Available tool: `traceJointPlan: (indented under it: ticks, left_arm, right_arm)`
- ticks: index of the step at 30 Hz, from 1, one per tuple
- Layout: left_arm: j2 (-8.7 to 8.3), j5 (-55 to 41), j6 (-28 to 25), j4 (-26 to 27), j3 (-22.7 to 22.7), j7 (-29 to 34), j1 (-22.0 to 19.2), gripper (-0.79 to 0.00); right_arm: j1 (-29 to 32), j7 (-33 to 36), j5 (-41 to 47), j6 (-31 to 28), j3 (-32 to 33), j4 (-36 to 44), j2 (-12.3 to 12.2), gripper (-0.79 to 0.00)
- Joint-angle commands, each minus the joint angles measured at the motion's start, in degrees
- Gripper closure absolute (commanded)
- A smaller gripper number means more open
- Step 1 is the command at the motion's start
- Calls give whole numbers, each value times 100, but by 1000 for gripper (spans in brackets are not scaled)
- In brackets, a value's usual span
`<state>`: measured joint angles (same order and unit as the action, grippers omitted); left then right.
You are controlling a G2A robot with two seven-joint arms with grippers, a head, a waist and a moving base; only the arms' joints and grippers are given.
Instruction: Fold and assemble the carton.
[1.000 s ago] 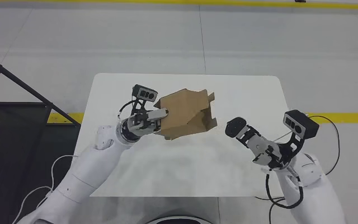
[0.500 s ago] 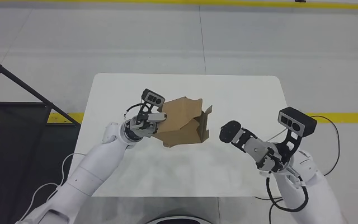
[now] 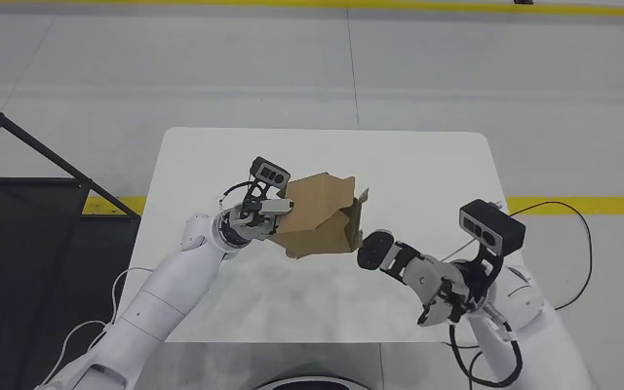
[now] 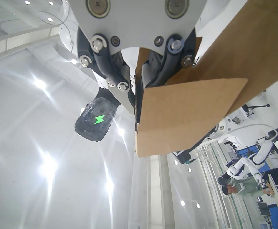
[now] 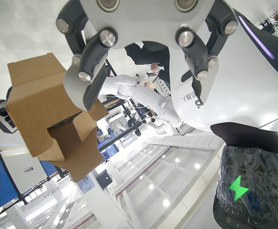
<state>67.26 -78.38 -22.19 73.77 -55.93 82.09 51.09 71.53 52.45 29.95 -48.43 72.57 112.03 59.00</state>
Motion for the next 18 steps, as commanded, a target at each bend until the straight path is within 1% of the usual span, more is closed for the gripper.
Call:
traceJointPlan:
  ticks: [1,7,15,18]
  left_arm:
    - [0,0,0,0,0,0,0,0]
    - [0,0,0,0,0,0,0,0]
    - [0,0,0,0,0,0,0,0]
    - [0,0,0,0,0,0,0,0]
  right_arm:
    - [-1,-24,-97,45,-25,26,5,-785]
    - [-64,-304,-590,118,-63,90,38,-785]
    - [-54,-933,-1682,100,-100,237,105,-785]
    - [5,-1130,-1966,83,-143,307,125,-785]
